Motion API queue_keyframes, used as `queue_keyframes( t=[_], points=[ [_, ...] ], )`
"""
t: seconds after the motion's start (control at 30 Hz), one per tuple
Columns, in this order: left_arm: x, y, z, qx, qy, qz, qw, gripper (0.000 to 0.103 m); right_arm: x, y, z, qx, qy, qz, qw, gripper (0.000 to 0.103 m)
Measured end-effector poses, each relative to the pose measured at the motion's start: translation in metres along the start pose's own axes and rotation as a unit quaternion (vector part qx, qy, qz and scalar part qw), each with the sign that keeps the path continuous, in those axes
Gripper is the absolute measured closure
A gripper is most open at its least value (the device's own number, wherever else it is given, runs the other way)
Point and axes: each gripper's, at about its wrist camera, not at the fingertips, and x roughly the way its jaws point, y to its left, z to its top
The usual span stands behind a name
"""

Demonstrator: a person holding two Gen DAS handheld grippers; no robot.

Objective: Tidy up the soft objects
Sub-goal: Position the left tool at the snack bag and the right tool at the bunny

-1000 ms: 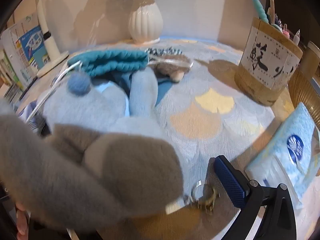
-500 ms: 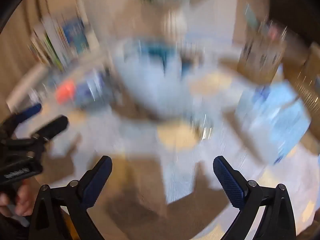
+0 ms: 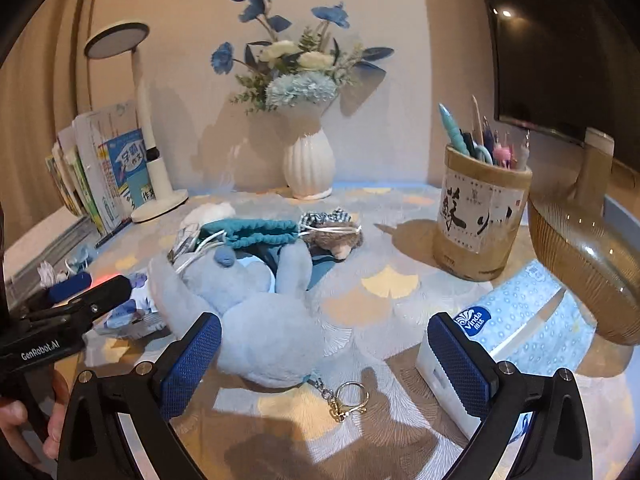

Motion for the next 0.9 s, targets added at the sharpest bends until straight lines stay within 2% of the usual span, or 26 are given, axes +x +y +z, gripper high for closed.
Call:
queue_keyframes(
  t=[0.13,0.5,0.9],
  points=[
    [0.001,0.003,0.0,-0.016,0.003,0.001,0.9999,0.001,0.002,0.0,-0.004,-0.003,0.0,0.011,1.0,0.0],
    [0.006,-0.008,0.0,0.004,0.026,0.009,0.9996,0.001,-0.001,0.011,-0.007,-0.032,-0.008,0.011,0.999,0.0],
    [0.012,-0.006,0.0,-0.017,0.049,-0.01,0.9986,0.001,0.004,0.017,-0.01,-0.045,0.005,0.007,0.999,0.0]
  ],
)
